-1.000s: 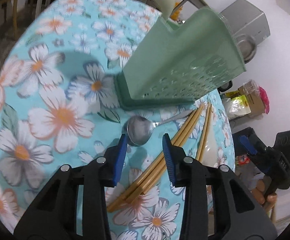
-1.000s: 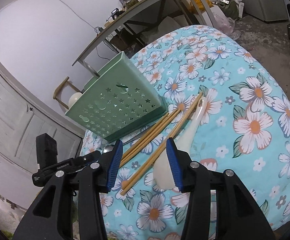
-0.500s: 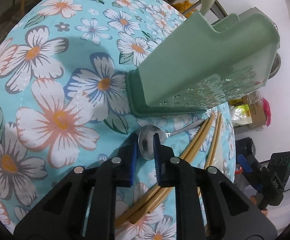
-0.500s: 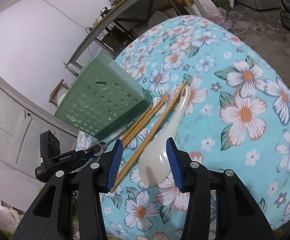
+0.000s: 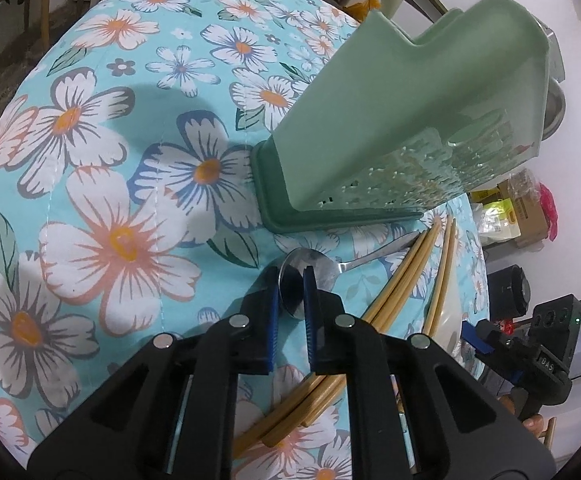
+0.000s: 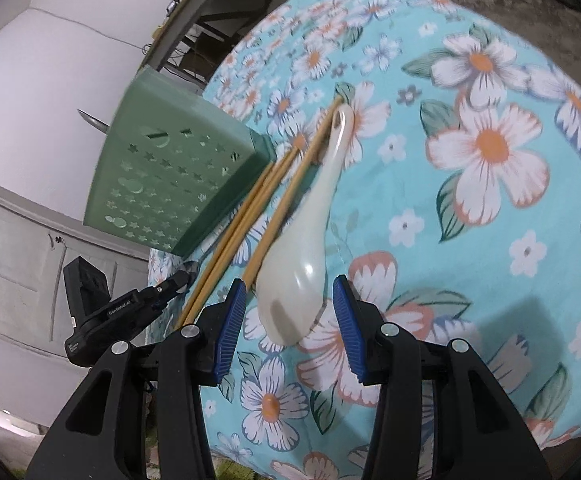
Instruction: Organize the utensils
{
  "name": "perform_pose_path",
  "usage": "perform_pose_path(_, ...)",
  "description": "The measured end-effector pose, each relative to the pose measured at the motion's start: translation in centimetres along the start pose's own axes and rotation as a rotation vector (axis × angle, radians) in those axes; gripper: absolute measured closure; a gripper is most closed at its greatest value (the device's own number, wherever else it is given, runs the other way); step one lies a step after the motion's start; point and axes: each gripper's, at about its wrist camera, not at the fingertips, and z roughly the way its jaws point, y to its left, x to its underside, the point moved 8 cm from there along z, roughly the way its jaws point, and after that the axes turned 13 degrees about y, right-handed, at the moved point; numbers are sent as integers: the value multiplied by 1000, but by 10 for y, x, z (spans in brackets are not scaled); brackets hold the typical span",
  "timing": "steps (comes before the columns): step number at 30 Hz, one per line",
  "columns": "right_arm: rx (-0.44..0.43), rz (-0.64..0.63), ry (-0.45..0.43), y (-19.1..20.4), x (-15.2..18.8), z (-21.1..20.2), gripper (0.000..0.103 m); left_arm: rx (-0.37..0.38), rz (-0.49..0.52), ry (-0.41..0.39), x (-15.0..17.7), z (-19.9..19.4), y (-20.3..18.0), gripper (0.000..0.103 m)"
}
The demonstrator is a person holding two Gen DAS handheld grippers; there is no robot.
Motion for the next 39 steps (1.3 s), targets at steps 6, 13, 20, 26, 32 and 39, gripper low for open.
perform_pose_path(6,-73,44,-4,-3,0,12,58,-7,4,-10,1,1,-2,93)
perform_pose_path(13,-118,100,-17,-8,-1,16,80,-17,2,-22,2,1,-3,93)
perform_pose_path(20,-194,105,-31,2,3,8,96,-35,1,-27,4,-3,-5,95)
perform_pose_path(26,-168,78,-91,10,4,-20,99,-75,45,-82,10,-27,-11,98)
perform_pose_path(32,-145,73,-150,5,6,-47,99,-157,168,-180,19,-62,-32,102)
perform_pose_path(39,-98,41,-185,7,8,-58,99,-230,309,-313,31,-113,-62,102)
